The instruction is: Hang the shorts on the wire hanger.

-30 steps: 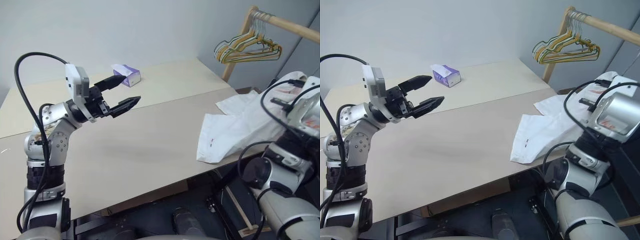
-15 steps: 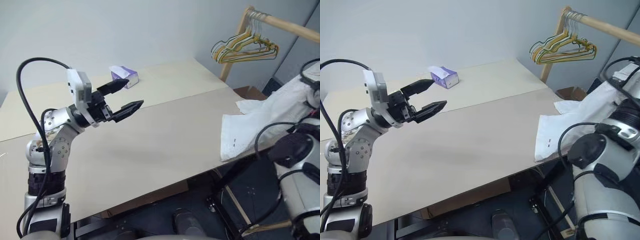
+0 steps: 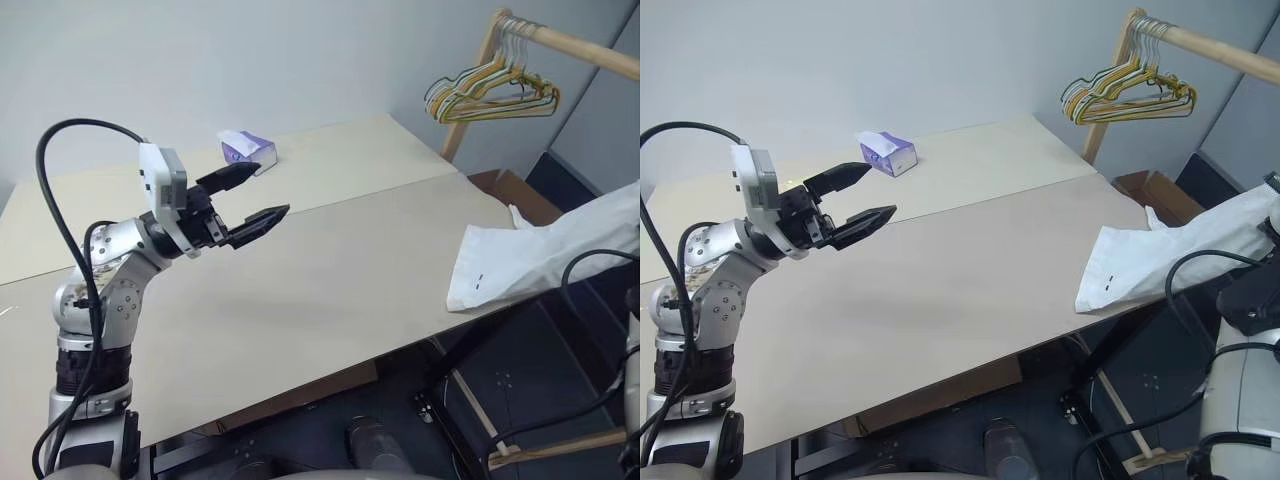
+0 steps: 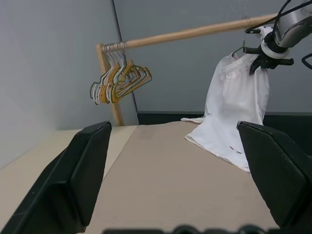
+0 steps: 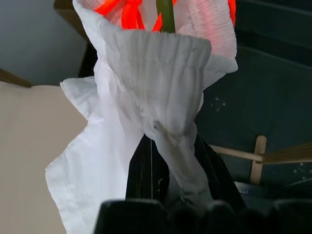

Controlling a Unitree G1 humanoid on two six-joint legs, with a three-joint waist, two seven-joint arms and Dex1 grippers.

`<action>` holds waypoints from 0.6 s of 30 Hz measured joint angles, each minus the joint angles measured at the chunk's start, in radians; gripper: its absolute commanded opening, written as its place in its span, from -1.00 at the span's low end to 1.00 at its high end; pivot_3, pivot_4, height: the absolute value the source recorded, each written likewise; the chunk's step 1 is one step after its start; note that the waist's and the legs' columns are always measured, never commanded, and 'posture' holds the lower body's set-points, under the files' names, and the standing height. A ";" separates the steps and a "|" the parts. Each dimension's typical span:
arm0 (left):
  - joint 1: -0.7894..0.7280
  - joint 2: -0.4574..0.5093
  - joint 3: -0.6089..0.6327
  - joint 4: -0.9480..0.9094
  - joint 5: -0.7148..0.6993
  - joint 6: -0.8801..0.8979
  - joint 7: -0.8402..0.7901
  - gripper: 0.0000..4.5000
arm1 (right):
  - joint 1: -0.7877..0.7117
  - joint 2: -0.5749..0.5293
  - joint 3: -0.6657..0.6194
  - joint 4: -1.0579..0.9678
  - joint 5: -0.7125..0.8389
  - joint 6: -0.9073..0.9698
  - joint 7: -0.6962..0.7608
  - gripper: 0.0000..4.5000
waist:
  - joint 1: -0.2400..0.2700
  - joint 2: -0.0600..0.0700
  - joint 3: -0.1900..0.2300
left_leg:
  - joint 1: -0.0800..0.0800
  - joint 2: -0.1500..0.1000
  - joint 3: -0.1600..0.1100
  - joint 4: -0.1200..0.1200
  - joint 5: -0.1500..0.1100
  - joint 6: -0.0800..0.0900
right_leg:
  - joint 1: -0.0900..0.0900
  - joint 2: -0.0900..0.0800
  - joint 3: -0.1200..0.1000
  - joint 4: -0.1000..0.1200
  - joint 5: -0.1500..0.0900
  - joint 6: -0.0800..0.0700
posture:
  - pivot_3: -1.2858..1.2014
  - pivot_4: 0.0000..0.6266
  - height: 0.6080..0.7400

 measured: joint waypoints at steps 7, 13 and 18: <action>0.024 0.000 0.000 -0.007 -0.022 -0.002 -0.025 1.00 | 0.005 0.011 0.035 0.009 0.048 0.007 -0.043 -0.60 | 0.002 0.000 0.000 | -0.001 0.000 0.001 0.000 0.000 0.000 | 0.001 0.000 0.001 -0.004 0.001 0.002 | -0.10 -1.00 1.00; 0.024 -0.002 0.000 -0.008 -0.034 -0.007 -0.033 1.00 | 0.036 0.066 0.093 -0.033 0.048 0.008 -0.092 0.33 | 0.004 0.000 0.000 | -0.001 0.000 0.001 -0.001 -0.001 0.001 | 0.001 0.000 0.002 -0.007 0.002 0.004 | -0.09 -1.00 1.00; 0.025 -0.003 0.000 -0.008 -0.035 -0.012 -0.039 1.00 | 0.055 0.094 0.112 -0.123 0.045 0.007 -0.135 0.98 | 0.014 0.001 0.000 | -0.001 0.000 0.002 -0.003 -0.001 0.001 | 0.000 0.000 0.002 -0.008 0.006 -0.001 | -0.09 -1.00 1.00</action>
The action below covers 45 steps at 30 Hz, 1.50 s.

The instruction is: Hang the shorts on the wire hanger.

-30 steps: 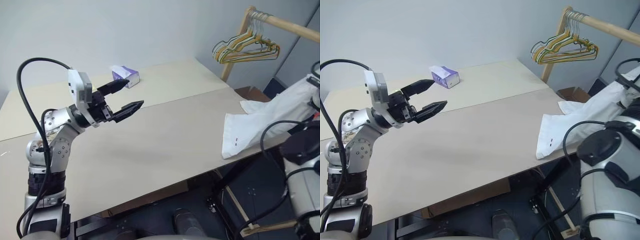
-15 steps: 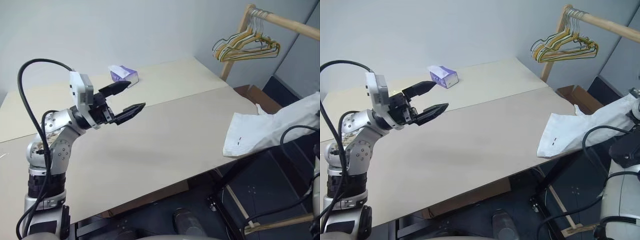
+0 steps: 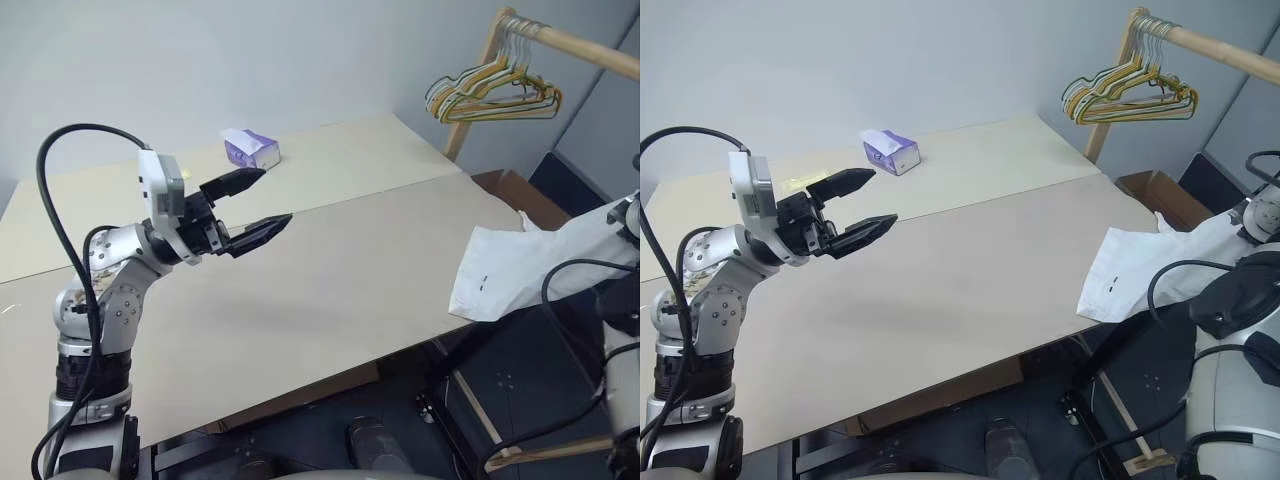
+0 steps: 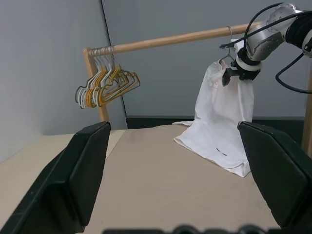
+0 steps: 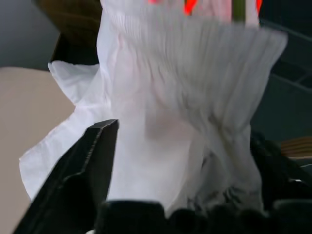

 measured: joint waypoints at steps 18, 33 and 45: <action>0.072 0.024 0.022 -0.024 0.039 0.014 0.121 1.00 | 0.236 0.172 0.747 -0.565 -0.430 -0.287 -0.039 0.98 | 0.016 0.003 -0.002 | 0.001 0.000 0.000 0.000 0.000 0.000 | -0.001 0.001 0.001 0.001 0.002 -0.002 | 0.00 -1.00 1.00; 0.379 0.112 0.120 -0.120 0.073 0.053 0.160 1.00 | 0.588 0.178 0.955 -0.799 -0.252 -0.530 0.774 0.98 | 0.178 0.002 -0.001 | 0.003 0.001 0.000 -0.001 0.000 0.000 | -0.003 0.001 -0.005 -0.001 0.002 -0.003 | 0.16 -1.00 1.00; 0.457 0.090 0.099 -0.156 0.104 0.064 0.199 1.00 | 0.718 0.059 1.090 -0.868 -0.268 -0.632 1.145 0.98 | 0.279 -0.001 -0.002 | 0.002 0.002 0.004 0.000 0.001 -0.002 | -0.003 0.002 -0.011 0.000 0.002 -0.008 | 0.18 -1.00 1.00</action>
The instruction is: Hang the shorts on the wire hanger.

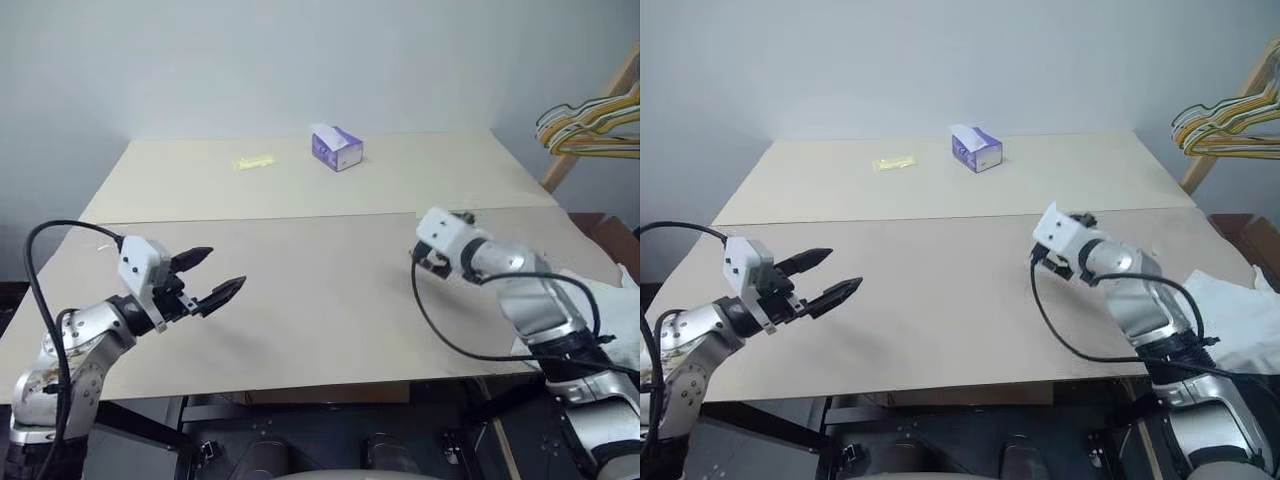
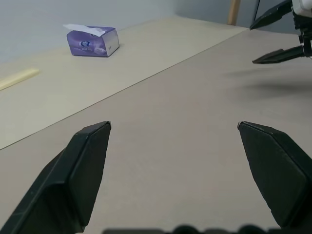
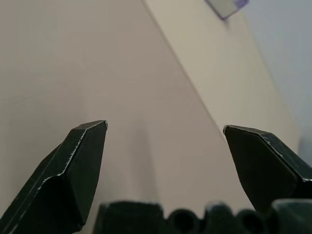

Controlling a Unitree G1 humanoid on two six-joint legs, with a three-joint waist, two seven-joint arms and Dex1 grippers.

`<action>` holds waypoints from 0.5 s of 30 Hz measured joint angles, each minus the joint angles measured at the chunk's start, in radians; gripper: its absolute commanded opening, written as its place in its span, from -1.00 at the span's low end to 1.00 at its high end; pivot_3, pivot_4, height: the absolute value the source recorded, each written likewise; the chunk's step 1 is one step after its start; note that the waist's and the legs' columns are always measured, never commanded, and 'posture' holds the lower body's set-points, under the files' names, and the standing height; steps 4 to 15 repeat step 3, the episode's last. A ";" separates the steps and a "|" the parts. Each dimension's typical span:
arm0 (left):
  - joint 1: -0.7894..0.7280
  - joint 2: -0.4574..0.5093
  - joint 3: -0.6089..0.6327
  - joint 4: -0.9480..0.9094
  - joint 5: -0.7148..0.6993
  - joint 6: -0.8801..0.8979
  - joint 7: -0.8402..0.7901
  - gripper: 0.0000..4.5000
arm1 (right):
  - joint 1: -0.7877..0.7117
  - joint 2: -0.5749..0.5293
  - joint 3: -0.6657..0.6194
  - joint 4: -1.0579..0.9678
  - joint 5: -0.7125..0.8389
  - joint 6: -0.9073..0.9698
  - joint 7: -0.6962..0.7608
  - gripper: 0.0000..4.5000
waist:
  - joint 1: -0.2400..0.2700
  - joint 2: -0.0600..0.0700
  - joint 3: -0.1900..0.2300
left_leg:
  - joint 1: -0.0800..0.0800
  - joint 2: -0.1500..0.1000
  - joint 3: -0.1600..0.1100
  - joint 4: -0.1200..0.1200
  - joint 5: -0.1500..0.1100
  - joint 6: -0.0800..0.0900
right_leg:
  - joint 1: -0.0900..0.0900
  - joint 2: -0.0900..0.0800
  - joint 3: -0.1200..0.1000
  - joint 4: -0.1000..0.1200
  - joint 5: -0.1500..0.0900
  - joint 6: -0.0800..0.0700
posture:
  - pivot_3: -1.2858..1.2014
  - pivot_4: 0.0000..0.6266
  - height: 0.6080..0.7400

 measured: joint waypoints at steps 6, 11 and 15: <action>0.008 0.000 -0.007 -0.003 0.005 0.000 0.003 1.00 | 0.006 0.001 0.000 -0.017 -0.015 0.000 0.009 0.98 | 0.003 -0.001 0.000 | 0.000 0.000 0.000 0.000 0.000 0.000 | 0.000 0.000 0.000 0.000 0.000 0.000 | 0.18 -1.00 1.00; 0.008 0.000 -0.007 -0.003 0.005 0.000 0.003 1.00 | 0.006 0.001 0.000 -0.017 -0.015 0.000 0.009 0.98 | 0.003 -0.001 0.000 | 0.000 0.000 0.000 0.000 0.000 0.000 | 0.000 0.000 0.000 0.000 0.000 0.000 | 0.18 -1.00 1.00; 0.008 0.000 -0.007 -0.003 0.005 0.000 0.003 1.00 | 0.006 0.001 0.000 -0.017 -0.015 0.000 0.009 0.98 | 0.003 -0.001 0.000 | 0.000 0.000 0.000 0.000 0.000 0.000 | 0.000 0.000 0.000 0.000 0.000 0.000 | 0.18 -1.00 1.00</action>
